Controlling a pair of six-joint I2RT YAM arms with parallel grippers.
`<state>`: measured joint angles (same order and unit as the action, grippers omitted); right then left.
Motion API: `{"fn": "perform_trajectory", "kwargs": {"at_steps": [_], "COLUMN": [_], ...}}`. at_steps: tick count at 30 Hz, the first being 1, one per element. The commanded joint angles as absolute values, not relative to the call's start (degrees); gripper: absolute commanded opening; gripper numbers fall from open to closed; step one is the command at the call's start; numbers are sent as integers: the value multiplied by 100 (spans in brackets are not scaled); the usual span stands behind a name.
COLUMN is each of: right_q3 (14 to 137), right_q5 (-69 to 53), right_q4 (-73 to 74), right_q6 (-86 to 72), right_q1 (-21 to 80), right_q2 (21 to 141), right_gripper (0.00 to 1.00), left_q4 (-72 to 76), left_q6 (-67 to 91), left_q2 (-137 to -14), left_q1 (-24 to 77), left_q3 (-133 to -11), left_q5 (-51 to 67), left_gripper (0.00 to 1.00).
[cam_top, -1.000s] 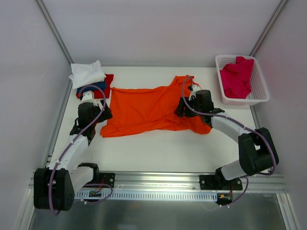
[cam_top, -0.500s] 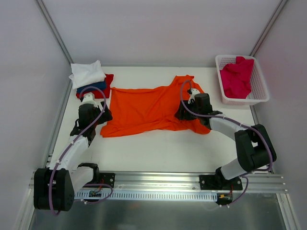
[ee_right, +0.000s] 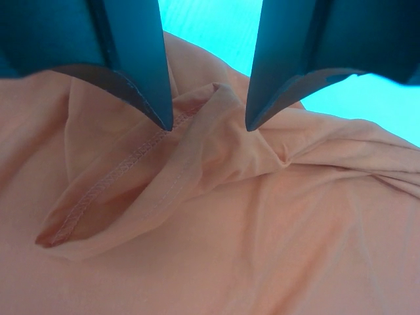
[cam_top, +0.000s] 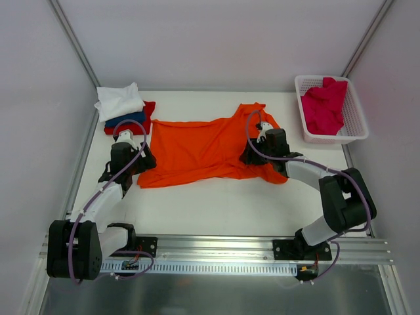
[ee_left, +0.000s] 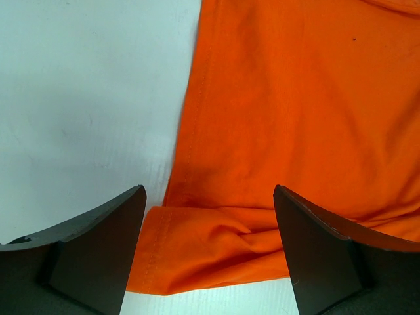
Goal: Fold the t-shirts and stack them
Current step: Grap the side of the flattened tshirt closest away from the robot with both arms
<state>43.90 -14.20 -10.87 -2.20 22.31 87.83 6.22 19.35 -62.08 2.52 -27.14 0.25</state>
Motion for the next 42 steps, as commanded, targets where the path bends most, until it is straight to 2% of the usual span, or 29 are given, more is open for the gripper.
{"fn": "perform_trajectory", "kwargs": {"at_steps": [1,4,10,11,14,19,24,29,42], "right_q3": [4500,4465,4412,4412,4403,4395,4368,4237,4070], "right_q5": [-1485,-1529,-1512,-1520,-1538,-1521,-1494,-1345,-572], "right_q4": [-1274,-1353,-1397,-1397,-1415,-1415,-1406,-1354,-388], "right_q6": [-290,-343,-351,-352,-343,-343,-343,-343,-158], "right_q1": [2268,2267,2268,2268,2276,2276,2276,2346,3031], "right_q2": [8903,8895,8877,8886,8903,8851,8745,8368,6373], "right_gripper": [51,50,36,30,23,18,0,0,0], "left_q4": [571,536,519,519,527,519,519,527,492], "left_q6": [2074,2048,2048,2057,2048,2039,2021,2021,2057], "left_q2": [-6073,-6064,-6047,-6047,-6064,-6047,-6021,-6020,-5784], "left_q1": [211,220,220,211,211,220,220,220,211], "left_q3": [-2654,-2663,-2645,-2646,-2654,-2663,-2654,-2681,-2593], "left_q5": [220,202,202,220,220,211,193,193,272], "left_gripper": [80,80,80,80,80,81,82,82,81]}}
